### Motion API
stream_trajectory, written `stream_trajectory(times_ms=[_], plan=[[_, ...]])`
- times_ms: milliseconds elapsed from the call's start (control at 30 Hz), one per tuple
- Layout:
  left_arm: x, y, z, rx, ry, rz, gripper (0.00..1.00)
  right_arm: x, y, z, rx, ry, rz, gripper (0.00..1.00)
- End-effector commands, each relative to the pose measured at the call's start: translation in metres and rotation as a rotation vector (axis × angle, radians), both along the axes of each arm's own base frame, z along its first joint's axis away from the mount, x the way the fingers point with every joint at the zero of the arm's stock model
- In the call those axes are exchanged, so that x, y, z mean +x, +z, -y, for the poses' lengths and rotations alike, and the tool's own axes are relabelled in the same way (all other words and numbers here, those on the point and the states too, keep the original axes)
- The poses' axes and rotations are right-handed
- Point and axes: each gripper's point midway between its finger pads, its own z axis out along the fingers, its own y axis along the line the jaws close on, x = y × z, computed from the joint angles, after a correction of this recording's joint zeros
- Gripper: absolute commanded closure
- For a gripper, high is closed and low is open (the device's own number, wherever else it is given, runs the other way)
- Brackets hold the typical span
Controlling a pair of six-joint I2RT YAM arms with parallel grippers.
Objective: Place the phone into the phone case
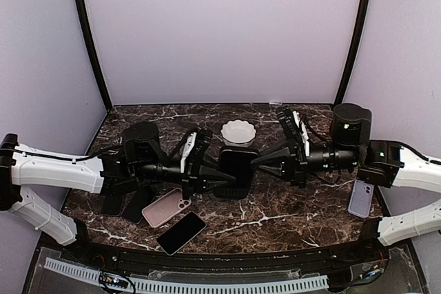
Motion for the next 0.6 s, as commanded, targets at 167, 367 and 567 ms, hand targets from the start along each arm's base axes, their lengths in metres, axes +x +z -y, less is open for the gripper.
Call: stream_trajectory(times_ms=[167, 367, 567], plan=[[-0.006, 0.057, -0.012, -0.221, 0.012, -0.024, 1.0, 0.015, -0.018, -0.012, 0.055, -0.058, -0.144, 0.48], [-0.008, 0.056, -0.012, -0.224, -0.003, -0.041, 1.0, 0.01, -0.016, -0.017, 0.125, -0.013, -0.16, 0.78], [-0.012, 0.061, -0.013, -0.23, -0.025, -0.062, 0.77, 0.002, -0.013, -0.018, 0.109, 0.04, -0.138, 1.0]])
